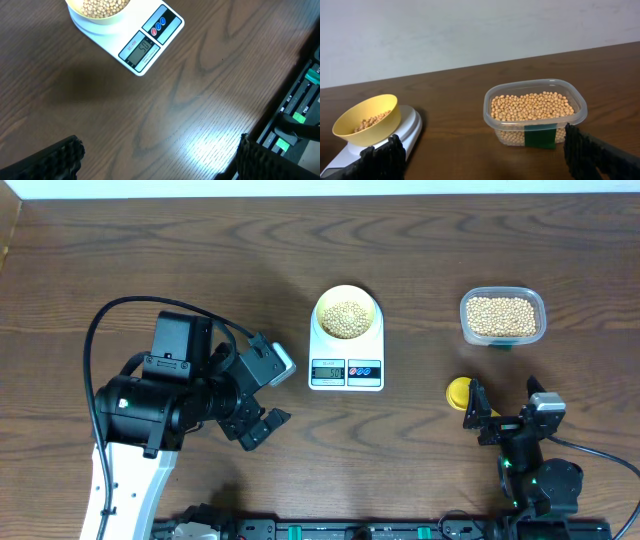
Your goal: Scoop item into bowl and weigh 50g on scale
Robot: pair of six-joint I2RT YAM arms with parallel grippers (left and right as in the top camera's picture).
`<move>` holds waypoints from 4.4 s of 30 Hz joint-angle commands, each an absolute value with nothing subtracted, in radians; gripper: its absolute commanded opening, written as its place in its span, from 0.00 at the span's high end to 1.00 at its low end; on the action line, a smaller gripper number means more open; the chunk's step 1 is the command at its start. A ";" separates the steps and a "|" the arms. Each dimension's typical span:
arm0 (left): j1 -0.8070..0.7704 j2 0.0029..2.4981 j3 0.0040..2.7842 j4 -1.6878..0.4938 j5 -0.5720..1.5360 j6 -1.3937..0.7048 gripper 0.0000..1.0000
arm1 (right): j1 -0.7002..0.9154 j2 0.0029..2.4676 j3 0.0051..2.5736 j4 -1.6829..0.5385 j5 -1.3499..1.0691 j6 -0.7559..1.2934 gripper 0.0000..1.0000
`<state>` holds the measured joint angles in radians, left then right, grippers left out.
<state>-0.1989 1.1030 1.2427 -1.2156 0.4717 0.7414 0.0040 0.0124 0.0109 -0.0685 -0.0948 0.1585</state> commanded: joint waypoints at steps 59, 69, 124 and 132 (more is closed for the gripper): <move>-0.056 0.022 0.156 0.057 0.144 0.002 0.01 | 0.015 0.005 0.006 -0.070 -0.080 0.141 0.01; -0.056 0.001 0.029 0.142 0.091 0.002 0.01 | 0.015 0.005 0.006 -0.070 -0.080 0.141 0.01; -0.056 0.004 0.004 -0.072 0.014 0.047 0.00 | 0.015 0.005 0.006 -0.070 -0.080 0.141 0.01; -0.056 0.004 0.004 -0.072 0.014 0.047 0.00 | 0.015 0.005 0.006 -0.070 -0.081 0.141 0.01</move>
